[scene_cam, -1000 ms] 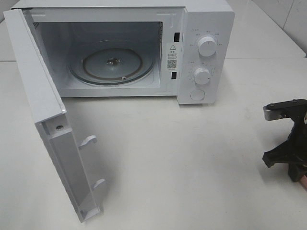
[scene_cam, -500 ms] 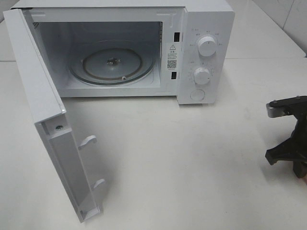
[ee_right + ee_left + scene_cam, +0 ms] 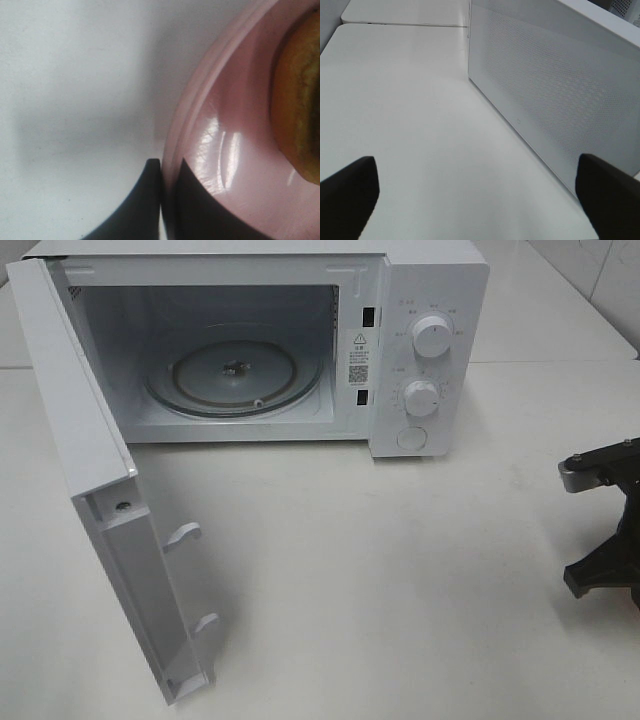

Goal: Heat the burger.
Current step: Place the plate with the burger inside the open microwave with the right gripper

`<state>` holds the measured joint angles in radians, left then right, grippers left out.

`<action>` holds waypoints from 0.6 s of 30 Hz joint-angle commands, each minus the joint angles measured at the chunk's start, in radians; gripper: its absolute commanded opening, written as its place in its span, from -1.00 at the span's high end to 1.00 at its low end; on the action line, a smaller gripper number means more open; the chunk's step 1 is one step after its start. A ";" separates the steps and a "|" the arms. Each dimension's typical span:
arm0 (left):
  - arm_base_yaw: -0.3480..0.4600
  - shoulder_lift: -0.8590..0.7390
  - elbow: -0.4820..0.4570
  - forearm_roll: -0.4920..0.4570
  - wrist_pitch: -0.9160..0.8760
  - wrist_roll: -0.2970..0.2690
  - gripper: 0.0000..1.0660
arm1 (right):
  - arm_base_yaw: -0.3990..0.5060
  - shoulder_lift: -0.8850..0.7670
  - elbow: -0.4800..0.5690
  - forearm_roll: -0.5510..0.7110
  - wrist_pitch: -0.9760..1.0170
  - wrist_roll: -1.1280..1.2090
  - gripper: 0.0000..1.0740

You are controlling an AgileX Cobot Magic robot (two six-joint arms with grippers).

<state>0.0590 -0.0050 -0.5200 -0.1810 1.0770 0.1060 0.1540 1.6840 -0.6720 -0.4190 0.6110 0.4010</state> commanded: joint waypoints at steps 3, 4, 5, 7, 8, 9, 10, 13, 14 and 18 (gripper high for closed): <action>0.002 -0.017 0.001 -0.005 -0.002 -0.002 -0.87 | 0.055 -0.019 0.001 -0.119 0.068 0.086 1.00; 0.002 -0.017 0.001 -0.005 -0.002 -0.002 -0.87 | 0.078 -0.019 0.004 -0.141 0.084 0.101 1.00; 0.002 -0.017 0.001 -0.005 -0.002 -0.002 -0.87 | 0.078 -0.019 0.004 -0.141 0.084 0.101 1.00; 0.002 -0.017 0.001 -0.005 -0.002 -0.002 -0.87 | 0.099 -0.019 0.007 -0.155 0.097 0.116 1.00; 0.002 -0.017 0.001 -0.005 -0.002 -0.002 -0.87 | 0.108 -0.019 0.009 -0.161 0.105 0.122 1.00; 0.002 -0.017 0.001 -0.005 -0.002 -0.002 -0.87 | 0.128 -0.019 0.012 -0.178 0.121 0.134 1.00; 0.002 -0.017 0.001 -0.005 -0.002 -0.002 -0.87 | 0.128 -0.019 0.012 -0.178 0.121 0.134 1.00; 0.002 -0.017 0.001 -0.005 -0.002 -0.002 -0.87 | 0.159 -0.019 0.012 -0.185 0.151 0.144 1.00; 0.002 -0.017 0.001 -0.005 -0.002 -0.002 -0.87 | 0.178 -0.019 0.012 -0.186 0.166 0.147 1.00; 0.002 -0.017 0.001 -0.005 -0.002 -0.002 -0.87 | 0.205 -0.019 0.012 -0.178 0.182 0.151 1.00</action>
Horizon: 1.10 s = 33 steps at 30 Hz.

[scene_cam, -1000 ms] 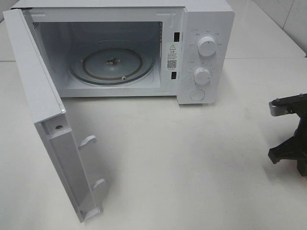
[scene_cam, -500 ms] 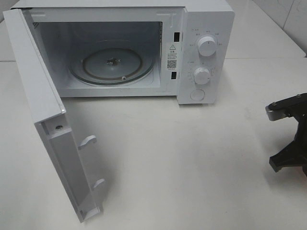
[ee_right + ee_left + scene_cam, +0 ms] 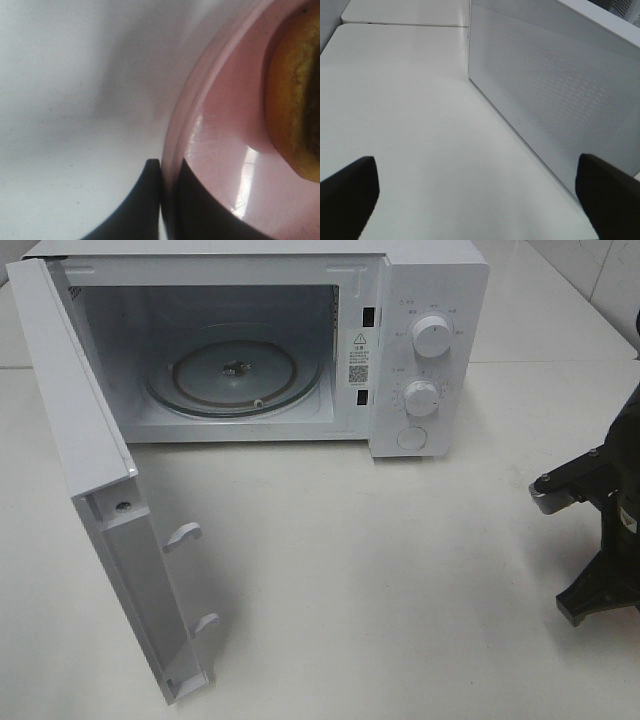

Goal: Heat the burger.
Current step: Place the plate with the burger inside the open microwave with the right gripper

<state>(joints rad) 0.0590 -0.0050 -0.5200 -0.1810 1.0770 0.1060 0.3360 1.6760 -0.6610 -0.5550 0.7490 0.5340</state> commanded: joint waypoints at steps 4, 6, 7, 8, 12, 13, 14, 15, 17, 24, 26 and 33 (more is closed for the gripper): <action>0.002 -0.017 0.001 -0.005 -0.002 -0.002 -0.87 | 0.067 -0.011 0.001 -0.038 0.057 0.022 1.00; 0.002 -0.017 0.001 -0.005 -0.002 -0.002 -0.87 | 0.092 -0.011 0.001 -0.037 0.066 0.022 1.00; 0.002 -0.017 0.001 -0.005 -0.002 -0.002 -0.87 | 0.117 -0.011 0.001 -0.038 0.079 0.029 1.00; 0.002 -0.017 0.001 -0.005 -0.002 -0.002 -0.87 | 0.117 -0.011 0.001 -0.038 0.079 0.029 1.00; 0.002 -0.017 0.001 -0.005 -0.002 -0.002 -0.87 | 0.182 -0.011 0.001 -0.034 0.092 0.036 1.00; 0.002 -0.017 0.001 -0.005 -0.002 -0.002 -0.87 | 0.194 -0.011 0.001 -0.033 0.094 0.038 1.00; 0.002 -0.017 0.001 -0.005 -0.002 -0.002 -0.87 | 0.194 -0.011 0.001 -0.033 0.094 0.038 1.00; 0.002 -0.017 0.001 -0.005 -0.002 -0.002 -0.87 | 0.222 -0.011 0.001 -0.032 0.103 0.040 1.00; 0.002 -0.017 0.001 -0.005 -0.002 -0.002 -0.87 | 0.234 -0.011 0.001 -0.031 0.109 0.040 1.00; 0.002 -0.017 0.001 -0.005 -0.002 -0.002 -0.87 | 0.327 -0.074 0.001 -0.036 0.114 0.062 1.00; 0.002 -0.017 0.001 -0.005 -0.002 -0.002 -0.87 | 0.346 -0.093 0.001 -0.042 0.128 0.060 1.00; 0.002 -0.017 0.001 -0.005 -0.002 -0.002 -0.87 | 0.421 -0.128 0.001 -0.045 0.170 0.047 1.00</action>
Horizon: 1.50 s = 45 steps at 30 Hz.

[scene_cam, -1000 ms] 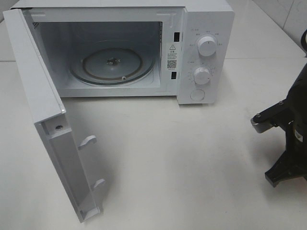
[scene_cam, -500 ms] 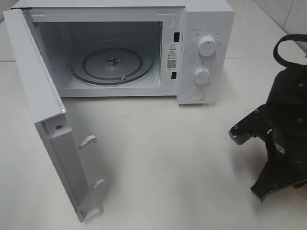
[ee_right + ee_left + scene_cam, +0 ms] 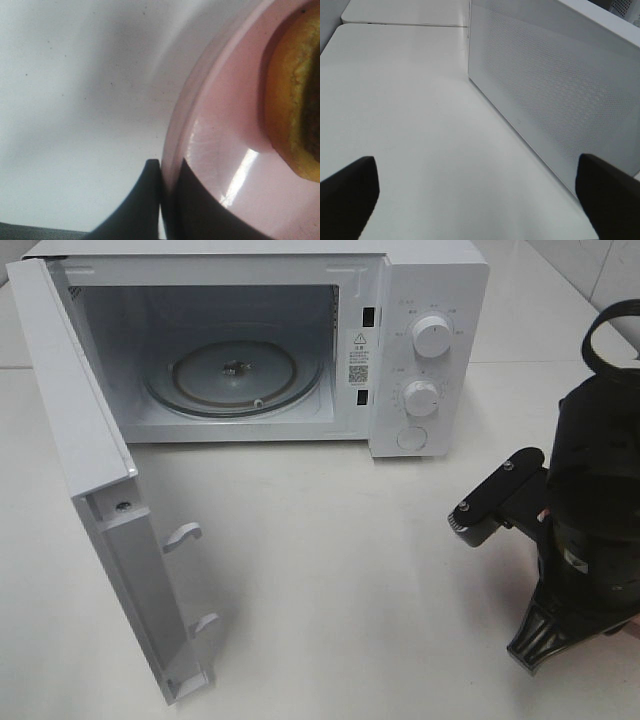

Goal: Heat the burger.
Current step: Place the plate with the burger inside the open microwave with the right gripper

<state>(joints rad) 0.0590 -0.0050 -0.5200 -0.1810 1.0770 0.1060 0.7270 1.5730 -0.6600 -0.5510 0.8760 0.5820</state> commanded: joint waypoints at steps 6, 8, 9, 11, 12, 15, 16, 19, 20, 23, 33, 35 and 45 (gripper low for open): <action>0.002 -0.017 0.001 -0.005 -0.002 -0.002 -0.87 | 0.118 -0.050 0.000 -0.047 0.079 -0.001 1.00; 0.002 -0.017 0.001 -0.005 -0.002 -0.002 -0.87 | 0.134 -0.052 0.000 -0.047 0.084 -0.002 1.00; 0.002 -0.017 0.001 -0.005 -0.002 -0.002 -0.87 | 0.165 -0.057 0.000 -0.046 0.085 -0.002 1.00; 0.002 -0.017 0.001 -0.005 -0.002 -0.002 -0.87 | 0.181 -0.060 0.000 -0.046 0.085 -0.002 1.00; 0.002 -0.017 0.001 -0.005 -0.002 -0.002 -0.87 | 0.215 -0.064 0.000 -0.046 0.085 -0.002 1.00; 0.002 -0.017 0.001 -0.005 -0.002 -0.002 -0.87 | 0.260 -0.071 0.000 -0.045 0.085 -0.005 1.00; 0.002 -0.017 0.001 -0.005 -0.002 -0.002 -0.87 | 0.290 -0.071 0.000 -0.043 0.087 -0.021 1.00; 0.002 -0.017 0.001 -0.005 -0.002 -0.002 -0.87 | 0.303 -0.071 0.000 -0.042 0.086 -0.028 1.00; 0.002 -0.017 0.001 -0.005 -0.002 -0.002 -0.87 | 0.332 -0.071 0.000 -0.042 0.082 -0.044 1.00; 0.002 -0.017 0.001 -0.005 -0.002 -0.002 -0.87 | 0.357 -0.071 0.000 -0.044 0.066 -0.078 1.00; 0.002 -0.017 0.001 -0.005 -0.002 -0.002 -0.87 | 0.363 -0.071 0.000 -0.055 0.003 -0.211 1.00; 0.002 -0.017 0.001 -0.005 -0.002 -0.002 -0.87 | 0.363 -0.071 0.000 -0.073 -0.018 -0.222 1.00; 0.002 -0.017 0.001 -0.005 -0.002 -0.002 -0.87 | 0.363 -0.071 0.000 -0.101 -0.140 -0.383 1.00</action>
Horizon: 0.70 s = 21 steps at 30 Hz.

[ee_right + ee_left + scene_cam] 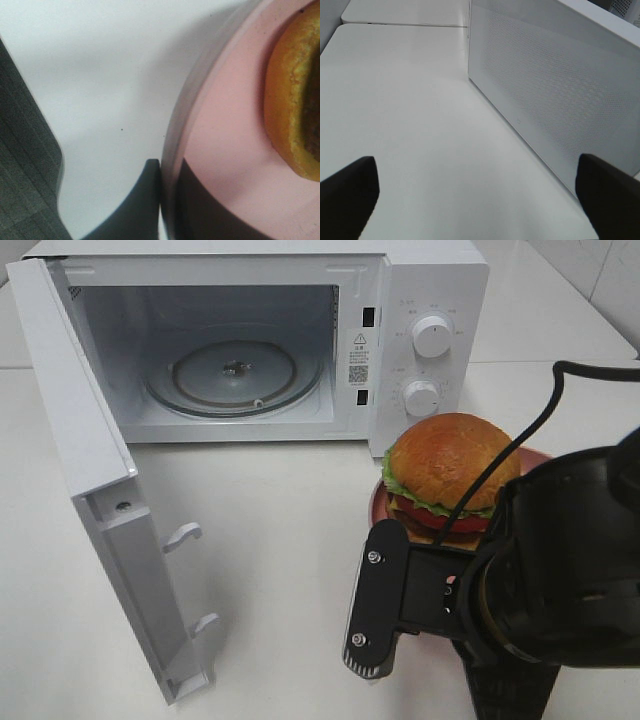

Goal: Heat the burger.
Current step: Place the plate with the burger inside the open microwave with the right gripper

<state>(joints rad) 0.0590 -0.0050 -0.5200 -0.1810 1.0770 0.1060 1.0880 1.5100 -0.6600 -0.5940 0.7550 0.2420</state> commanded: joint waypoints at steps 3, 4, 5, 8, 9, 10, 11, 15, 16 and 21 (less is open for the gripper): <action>0.002 -0.017 0.001 -0.005 -0.002 -0.002 -0.87 | 0.002 -0.008 0.000 -0.076 -0.050 -0.077 1.00; 0.002 -0.017 0.001 -0.005 -0.002 -0.002 -0.87 | 0.002 -0.008 0.000 -0.076 -0.050 -0.077 1.00; 0.002 -0.017 0.001 -0.005 -0.002 -0.002 -0.87 | 0.002 -0.008 0.000 -0.080 -0.059 -0.092 1.00; 0.002 -0.017 0.001 -0.005 -0.002 -0.002 -0.87 | 0.002 -0.008 0.000 -0.080 -0.101 -0.153 1.00; 0.002 -0.017 0.001 -0.005 -0.002 -0.002 -0.87 | 0.002 -0.008 0.000 -0.080 -0.101 -0.153 1.00; 0.002 -0.017 0.001 -0.005 -0.002 -0.002 -0.87 | 0.002 -0.008 0.000 -0.080 -0.112 -0.168 1.00; 0.002 -0.017 0.001 -0.005 -0.002 -0.002 -0.87 | 0.002 -0.008 0.000 -0.080 -0.130 -0.186 1.00; 0.002 -0.017 0.001 -0.005 -0.002 -0.002 -0.87 | 0.002 -0.008 0.000 -0.097 -0.140 -0.211 1.00; 0.002 -0.017 0.001 -0.005 -0.002 -0.002 -0.87 | 0.002 -0.008 0.000 -0.112 -0.139 -0.231 1.00; 0.002 -0.017 0.001 -0.005 -0.002 -0.002 -0.87 | 0.002 -0.008 0.000 -0.113 -0.168 -0.233 1.00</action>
<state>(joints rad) 0.0590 -0.0050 -0.5200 -0.1810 1.0770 0.1060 1.0880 1.5100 -0.6600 -0.6600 0.6060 0.0180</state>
